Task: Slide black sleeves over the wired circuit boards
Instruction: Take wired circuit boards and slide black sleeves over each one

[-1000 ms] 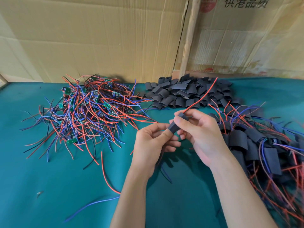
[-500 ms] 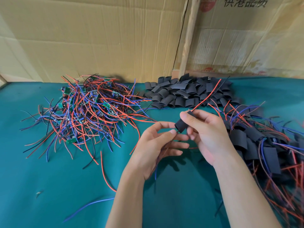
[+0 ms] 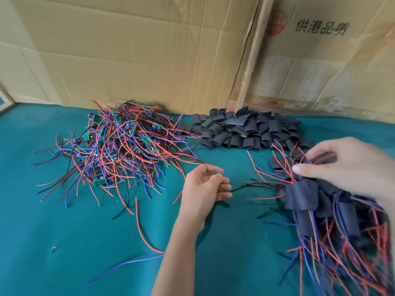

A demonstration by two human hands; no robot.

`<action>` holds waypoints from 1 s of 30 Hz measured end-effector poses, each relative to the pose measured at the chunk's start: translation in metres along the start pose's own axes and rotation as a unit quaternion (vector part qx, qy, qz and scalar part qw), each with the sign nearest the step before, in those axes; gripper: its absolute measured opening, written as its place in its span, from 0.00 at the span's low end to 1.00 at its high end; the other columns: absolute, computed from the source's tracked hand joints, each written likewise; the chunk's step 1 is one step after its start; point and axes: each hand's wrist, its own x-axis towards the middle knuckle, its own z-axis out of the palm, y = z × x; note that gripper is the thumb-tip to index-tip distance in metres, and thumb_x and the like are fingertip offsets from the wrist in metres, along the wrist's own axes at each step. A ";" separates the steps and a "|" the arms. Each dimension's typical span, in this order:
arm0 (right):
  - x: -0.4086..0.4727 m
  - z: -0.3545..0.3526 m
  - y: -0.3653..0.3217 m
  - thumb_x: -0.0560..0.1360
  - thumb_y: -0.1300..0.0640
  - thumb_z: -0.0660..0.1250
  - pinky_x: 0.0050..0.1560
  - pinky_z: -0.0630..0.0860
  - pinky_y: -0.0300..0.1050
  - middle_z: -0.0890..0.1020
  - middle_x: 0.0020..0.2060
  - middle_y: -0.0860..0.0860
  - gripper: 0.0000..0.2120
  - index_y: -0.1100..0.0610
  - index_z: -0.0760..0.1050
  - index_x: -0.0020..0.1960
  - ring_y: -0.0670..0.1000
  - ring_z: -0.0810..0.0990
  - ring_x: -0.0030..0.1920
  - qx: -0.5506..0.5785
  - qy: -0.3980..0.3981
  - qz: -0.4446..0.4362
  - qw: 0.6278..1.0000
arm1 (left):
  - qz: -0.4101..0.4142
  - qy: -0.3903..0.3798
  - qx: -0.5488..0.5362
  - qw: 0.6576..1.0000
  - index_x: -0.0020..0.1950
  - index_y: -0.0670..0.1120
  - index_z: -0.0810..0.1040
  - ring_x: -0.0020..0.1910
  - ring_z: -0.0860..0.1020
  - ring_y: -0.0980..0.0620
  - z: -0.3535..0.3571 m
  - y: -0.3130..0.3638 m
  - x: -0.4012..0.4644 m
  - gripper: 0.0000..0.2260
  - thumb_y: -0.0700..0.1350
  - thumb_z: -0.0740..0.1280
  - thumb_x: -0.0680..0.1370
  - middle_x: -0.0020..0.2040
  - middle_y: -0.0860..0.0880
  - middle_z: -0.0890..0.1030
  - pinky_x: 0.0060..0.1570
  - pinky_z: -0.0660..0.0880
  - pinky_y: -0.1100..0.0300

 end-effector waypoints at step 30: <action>-0.011 0.110 -0.087 0.70 0.66 0.76 0.30 0.69 0.42 0.79 0.27 0.50 0.05 0.58 0.82 0.39 0.48 0.72 0.27 0.460 -0.110 -0.021 0.881 | 0.045 0.201 -0.037 0.978 0.60 0.41 0.75 0.41 0.86 0.52 -0.018 -0.002 0.014 0.09 0.43 0.65 0.82 0.49 0.44 0.84 0.37 0.81 0.58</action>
